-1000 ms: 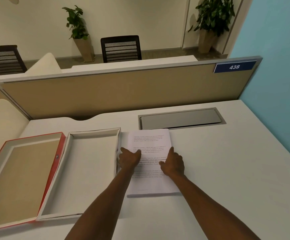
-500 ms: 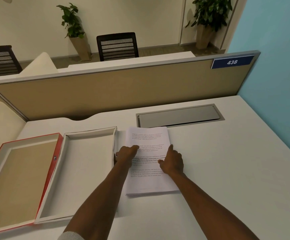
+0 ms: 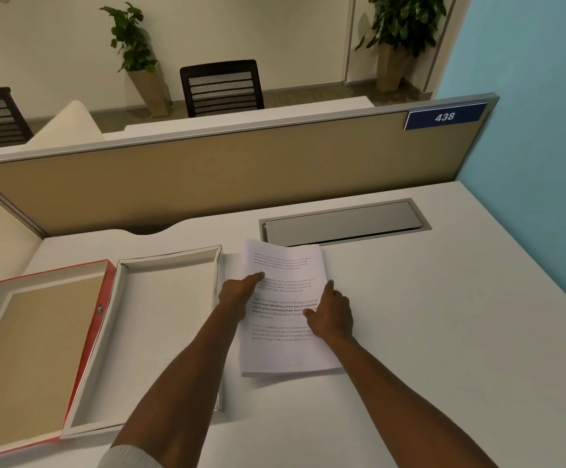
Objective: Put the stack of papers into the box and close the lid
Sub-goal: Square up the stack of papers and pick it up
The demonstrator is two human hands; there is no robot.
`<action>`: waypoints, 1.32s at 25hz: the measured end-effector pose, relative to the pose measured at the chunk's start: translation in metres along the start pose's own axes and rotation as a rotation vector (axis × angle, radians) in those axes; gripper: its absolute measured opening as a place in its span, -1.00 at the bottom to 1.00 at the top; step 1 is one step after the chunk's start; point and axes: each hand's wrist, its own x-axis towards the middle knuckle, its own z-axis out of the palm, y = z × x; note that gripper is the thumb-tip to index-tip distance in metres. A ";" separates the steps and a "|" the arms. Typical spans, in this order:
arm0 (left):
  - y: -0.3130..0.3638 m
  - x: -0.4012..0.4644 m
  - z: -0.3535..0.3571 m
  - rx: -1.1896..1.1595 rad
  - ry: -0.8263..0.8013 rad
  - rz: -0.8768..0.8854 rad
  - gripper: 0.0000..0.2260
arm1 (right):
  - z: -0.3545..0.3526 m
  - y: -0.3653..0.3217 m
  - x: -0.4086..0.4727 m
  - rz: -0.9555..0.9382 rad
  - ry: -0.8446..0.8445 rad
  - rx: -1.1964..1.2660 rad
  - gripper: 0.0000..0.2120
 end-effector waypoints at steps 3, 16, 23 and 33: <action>0.000 -0.004 0.003 0.096 -0.200 0.041 -0.65 | 0.001 0.004 0.001 0.000 0.021 0.022 -0.09; -0.002 -0.068 -0.018 -0.010 -0.301 0.443 -0.71 | -0.057 0.008 0.010 0.052 -0.170 1.111 -0.62; 0.007 -0.089 -0.014 0.001 -0.220 0.631 -0.58 | -0.073 0.004 -0.026 -0.301 0.113 0.973 -0.65; -0.011 -0.107 -0.007 -0.047 -0.089 0.683 -0.46 | -0.072 0.015 -0.045 -0.360 0.214 0.941 -0.55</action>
